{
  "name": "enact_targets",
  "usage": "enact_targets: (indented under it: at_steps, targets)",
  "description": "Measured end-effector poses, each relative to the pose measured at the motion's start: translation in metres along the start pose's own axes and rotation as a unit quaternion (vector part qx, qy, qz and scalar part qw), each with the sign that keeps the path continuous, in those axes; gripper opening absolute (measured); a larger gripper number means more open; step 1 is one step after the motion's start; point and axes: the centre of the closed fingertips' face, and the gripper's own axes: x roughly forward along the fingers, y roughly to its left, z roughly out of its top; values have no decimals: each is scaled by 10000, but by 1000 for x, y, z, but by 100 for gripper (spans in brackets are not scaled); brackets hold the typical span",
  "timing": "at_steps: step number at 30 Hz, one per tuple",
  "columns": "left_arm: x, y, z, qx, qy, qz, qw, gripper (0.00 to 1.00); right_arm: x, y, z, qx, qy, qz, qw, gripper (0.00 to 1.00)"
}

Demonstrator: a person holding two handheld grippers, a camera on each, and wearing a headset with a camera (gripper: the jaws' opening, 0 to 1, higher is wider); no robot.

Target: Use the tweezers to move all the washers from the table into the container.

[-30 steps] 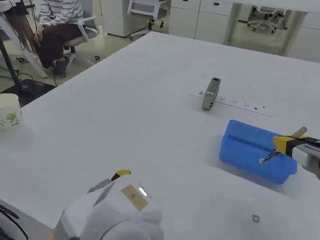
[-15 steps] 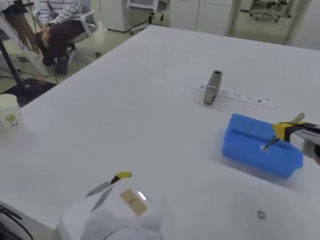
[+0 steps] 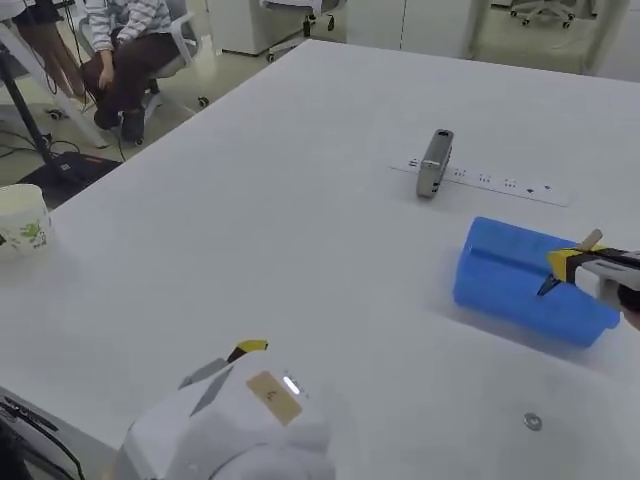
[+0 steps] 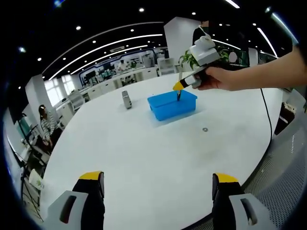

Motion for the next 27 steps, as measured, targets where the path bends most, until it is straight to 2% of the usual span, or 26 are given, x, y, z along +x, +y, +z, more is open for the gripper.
enact_targets:
  at_steps: [12, 27]
  targets:
    - [1, 0, -1, 4, 29, -6, 10000, 96, 10, -3, -16, -23, 216, -38, 9998, 1]
    - [1, 0, -2, 13, 58, -9, 10000, 96, 13, -2, -19, 5, 276, 28, 9996, 1]
